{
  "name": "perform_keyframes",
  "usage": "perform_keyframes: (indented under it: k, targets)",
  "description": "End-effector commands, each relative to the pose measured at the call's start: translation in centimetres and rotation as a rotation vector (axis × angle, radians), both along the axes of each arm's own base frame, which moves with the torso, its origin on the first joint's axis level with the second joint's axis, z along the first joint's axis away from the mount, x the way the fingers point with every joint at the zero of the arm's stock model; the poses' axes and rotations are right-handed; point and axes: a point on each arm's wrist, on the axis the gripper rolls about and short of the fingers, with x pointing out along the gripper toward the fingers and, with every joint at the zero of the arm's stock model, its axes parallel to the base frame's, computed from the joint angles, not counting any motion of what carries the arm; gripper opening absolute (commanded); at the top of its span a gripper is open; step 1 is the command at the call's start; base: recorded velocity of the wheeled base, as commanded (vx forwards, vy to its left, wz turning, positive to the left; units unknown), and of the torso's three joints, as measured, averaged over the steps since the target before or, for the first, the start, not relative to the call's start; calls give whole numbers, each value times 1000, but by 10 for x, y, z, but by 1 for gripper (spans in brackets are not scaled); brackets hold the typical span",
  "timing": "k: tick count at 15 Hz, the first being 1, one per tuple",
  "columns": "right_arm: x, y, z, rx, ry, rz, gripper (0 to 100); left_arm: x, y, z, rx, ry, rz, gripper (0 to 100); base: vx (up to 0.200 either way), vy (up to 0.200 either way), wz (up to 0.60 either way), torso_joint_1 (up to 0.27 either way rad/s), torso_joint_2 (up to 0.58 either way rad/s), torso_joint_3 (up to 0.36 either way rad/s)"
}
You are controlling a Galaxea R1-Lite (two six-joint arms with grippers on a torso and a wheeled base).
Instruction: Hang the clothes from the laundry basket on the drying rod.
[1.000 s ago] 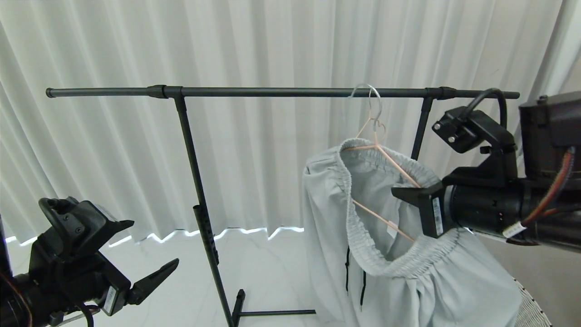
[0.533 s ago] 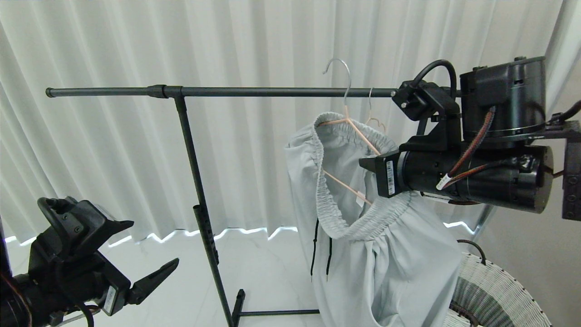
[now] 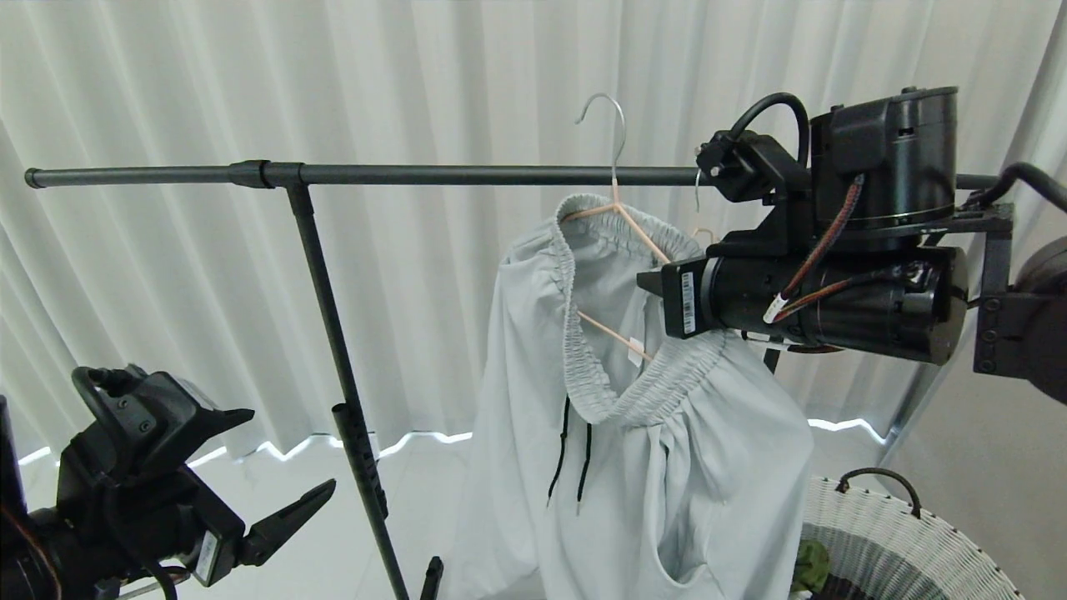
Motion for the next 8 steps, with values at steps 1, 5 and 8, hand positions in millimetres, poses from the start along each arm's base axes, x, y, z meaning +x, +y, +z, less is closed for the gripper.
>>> perform_keyframes:
  k: [1, 5, 8]
  targets:
    - [3, 4, -1, 12, -10, 4, 0, 0, -1, 0, 0, 2, -7, 100, 200, 0, 0, 7, 2, 2]
    - [3, 6, -1, 19, -16, 9, 0, 0, -3, 0, 0, 0, -22, 100, 200, 0, 0, 2, 2, 2]
    - [6, 10, -4, 15, -12, 10, 0, -1, -8, 0, 0, 0, -53, 100, 0, 0, 0, 0, 0, 0]
